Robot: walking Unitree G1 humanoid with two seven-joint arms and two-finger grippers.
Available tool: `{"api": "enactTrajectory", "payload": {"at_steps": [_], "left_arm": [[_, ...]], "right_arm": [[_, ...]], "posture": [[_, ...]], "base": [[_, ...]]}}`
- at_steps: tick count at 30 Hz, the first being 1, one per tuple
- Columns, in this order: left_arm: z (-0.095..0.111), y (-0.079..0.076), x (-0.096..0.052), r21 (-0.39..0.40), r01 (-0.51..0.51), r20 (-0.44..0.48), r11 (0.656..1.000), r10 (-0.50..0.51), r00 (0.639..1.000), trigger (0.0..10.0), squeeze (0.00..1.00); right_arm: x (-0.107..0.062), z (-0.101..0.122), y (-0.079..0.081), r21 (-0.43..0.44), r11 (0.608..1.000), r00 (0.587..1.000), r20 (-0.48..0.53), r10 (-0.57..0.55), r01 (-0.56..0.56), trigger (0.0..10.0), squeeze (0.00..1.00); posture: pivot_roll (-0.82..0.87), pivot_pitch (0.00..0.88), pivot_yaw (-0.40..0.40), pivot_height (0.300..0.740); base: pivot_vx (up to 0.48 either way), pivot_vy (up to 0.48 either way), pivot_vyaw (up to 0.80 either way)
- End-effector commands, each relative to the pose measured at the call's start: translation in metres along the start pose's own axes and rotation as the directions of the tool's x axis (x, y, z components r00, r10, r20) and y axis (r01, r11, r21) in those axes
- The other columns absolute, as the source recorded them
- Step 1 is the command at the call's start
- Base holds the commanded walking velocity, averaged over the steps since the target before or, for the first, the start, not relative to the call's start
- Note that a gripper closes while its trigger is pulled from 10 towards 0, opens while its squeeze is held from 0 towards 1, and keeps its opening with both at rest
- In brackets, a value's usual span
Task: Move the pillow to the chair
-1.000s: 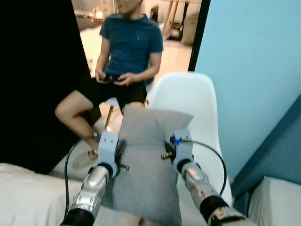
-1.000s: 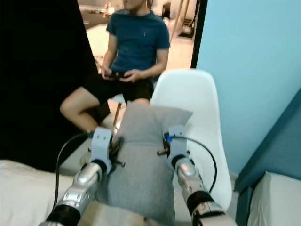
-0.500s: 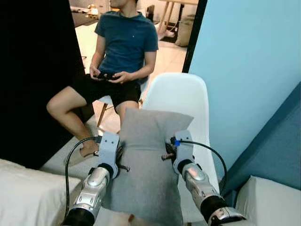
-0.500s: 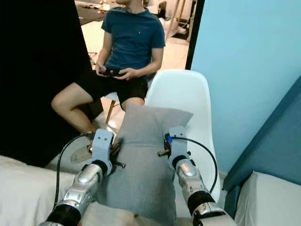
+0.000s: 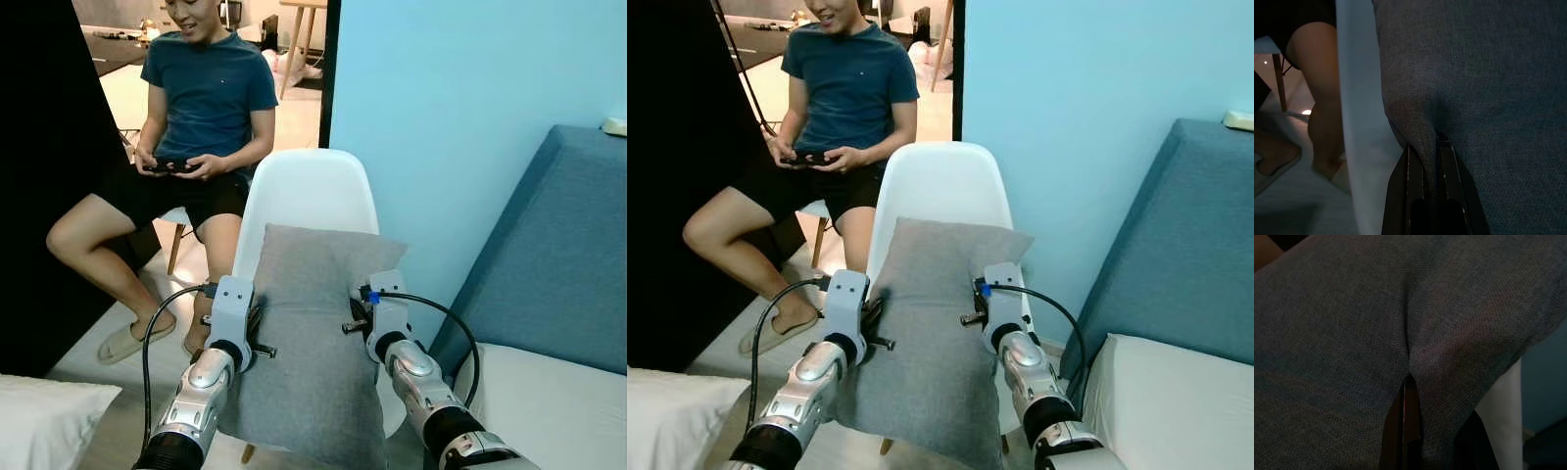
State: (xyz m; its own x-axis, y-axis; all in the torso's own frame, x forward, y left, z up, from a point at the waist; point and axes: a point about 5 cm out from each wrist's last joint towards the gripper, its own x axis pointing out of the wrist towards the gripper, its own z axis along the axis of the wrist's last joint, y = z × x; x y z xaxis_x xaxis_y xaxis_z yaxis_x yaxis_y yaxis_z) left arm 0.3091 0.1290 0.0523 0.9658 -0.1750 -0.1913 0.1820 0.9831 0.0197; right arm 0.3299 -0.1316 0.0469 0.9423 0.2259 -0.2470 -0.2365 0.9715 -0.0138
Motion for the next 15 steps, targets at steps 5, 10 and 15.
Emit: {"api": "enactTrajectory", "payload": {"at_steps": [5,10,15], "left_arm": [[0.004,0.041,0.002,0.053,-0.134,-0.021,0.990,0.135,0.991,10.0,0.00],[0.011,0.040,0.008,0.089,-0.147,-0.009,0.985,0.148,0.989,10.0,0.00],[0.016,0.038,0.012,0.081,-0.152,0.004,0.985,0.152,0.988,10.0,0.00]], "right_arm": [[0.001,0.006,-0.023,0.020,0.992,0.992,-0.019,-0.122,0.122,10.0,0.00],[0.006,0.016,-0.022,0.025,0.993,0.993,0.000,-0.117,0.117,10.0,0.00],[0.007,0.019,-0.022,0.034,0.991,0.992,0.022,-0.127,0.126,10.0,0.00]], "posture": [[0.01,0.054,-0.026,0.722],[0.01,0.049,-0.028,0.722],[0.00,0.036,-0.026,0.692]], "base": [[0.000,0.000,0.00],[0.000,0.000,0.00],[0.000,0.000,0.00]]}}
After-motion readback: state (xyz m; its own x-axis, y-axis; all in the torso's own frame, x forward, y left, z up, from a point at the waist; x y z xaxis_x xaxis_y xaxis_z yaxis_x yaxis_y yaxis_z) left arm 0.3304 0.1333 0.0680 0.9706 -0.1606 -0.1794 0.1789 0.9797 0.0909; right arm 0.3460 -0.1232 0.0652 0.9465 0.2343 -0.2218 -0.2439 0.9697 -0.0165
